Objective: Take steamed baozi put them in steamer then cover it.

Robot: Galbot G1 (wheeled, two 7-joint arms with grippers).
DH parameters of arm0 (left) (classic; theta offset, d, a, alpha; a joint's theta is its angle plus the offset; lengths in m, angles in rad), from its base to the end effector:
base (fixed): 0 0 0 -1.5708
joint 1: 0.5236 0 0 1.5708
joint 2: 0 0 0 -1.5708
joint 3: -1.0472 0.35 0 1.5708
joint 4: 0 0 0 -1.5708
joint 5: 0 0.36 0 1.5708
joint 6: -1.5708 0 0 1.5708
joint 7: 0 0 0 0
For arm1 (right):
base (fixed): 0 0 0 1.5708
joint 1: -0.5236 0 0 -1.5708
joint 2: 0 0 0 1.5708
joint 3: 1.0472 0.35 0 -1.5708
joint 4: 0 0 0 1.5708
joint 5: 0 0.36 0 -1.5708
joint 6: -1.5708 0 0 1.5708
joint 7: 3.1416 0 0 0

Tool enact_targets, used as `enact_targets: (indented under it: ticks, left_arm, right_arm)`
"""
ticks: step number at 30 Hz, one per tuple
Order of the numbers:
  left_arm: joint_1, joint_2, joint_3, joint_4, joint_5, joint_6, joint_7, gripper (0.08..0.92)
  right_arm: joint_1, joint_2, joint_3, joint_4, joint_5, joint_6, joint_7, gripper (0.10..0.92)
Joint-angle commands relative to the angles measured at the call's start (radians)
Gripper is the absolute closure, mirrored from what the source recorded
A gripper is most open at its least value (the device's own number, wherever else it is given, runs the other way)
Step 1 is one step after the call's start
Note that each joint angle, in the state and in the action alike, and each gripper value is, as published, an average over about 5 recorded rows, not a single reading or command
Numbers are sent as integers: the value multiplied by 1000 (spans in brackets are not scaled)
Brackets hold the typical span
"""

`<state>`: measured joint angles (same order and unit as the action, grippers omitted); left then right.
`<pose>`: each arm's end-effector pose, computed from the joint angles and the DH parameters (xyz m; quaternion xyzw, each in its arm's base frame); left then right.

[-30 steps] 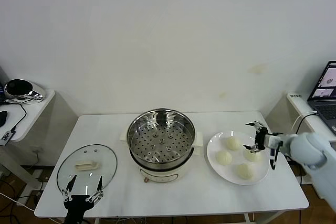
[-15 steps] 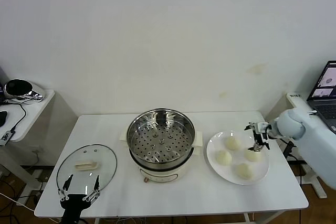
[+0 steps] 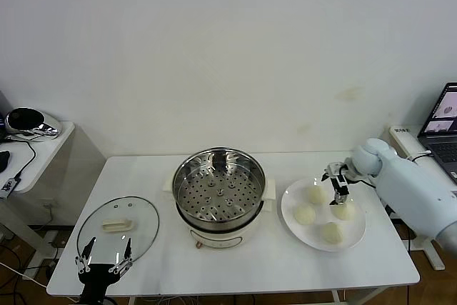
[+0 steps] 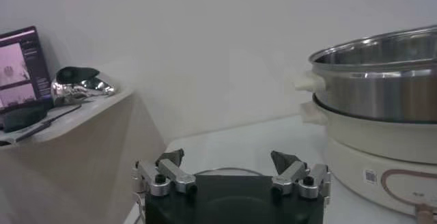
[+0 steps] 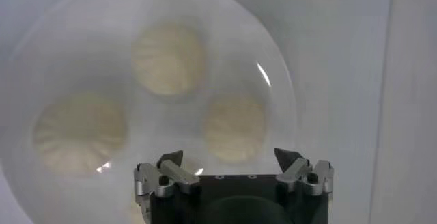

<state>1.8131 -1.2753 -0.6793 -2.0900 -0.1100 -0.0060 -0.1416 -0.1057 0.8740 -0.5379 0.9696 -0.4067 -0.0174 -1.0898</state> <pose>0.1187 0.0963 -0.3220 0.0493 -0.9868 -0.1168 0.1003 0.5629 -0.1565 -0.2308 0.4779 -0.5306 0.5929 0.3723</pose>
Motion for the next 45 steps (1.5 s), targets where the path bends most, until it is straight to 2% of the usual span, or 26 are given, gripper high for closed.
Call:
enact_targets:
  ticks: [1, 13, 24, 29, 32, 37, 41, 45]
  left_arm:
    - [0, 1, 0, 2, 1, -1, 0, 177]
    - [3, -3, 1, 4, 8, -12, -1, 177]
    - [4, -6, 0, 8, 10, -19, -2, 177]
    - [6, -5, -1, 7, 10, -19, -1, 177]
    - [8, -6, 0, 5, 10, -19, 0, 177]
    - [10, -3, 1, 7, 9, -18, 2, 177]
    - [9, -1, 5, 7, 7, -18, 3, 177]
    - [6, 2, 10, 8, 3, -19, 3, 177]
  right_arm:
    - [32, 47, -38, -71, -33, 30, 7, 203]
    - [11, 107, -10, -121, -43, 29, 49, 211]
    - [6, 107, -14, -114, -53, 25, 57, 373]
    - [8, 85, -19, -84, -46, 10, 44, 410]
    - [17, 55, -36, -38, -6, -7, 29, 414]
    - [96, -33, -125, 124, 135, -51, -3, 414]
    - [268, -106, -243, 239, 243, -70, -18, 414]
    - [457, -125, -351, 282, 339, -67, -22, 410]
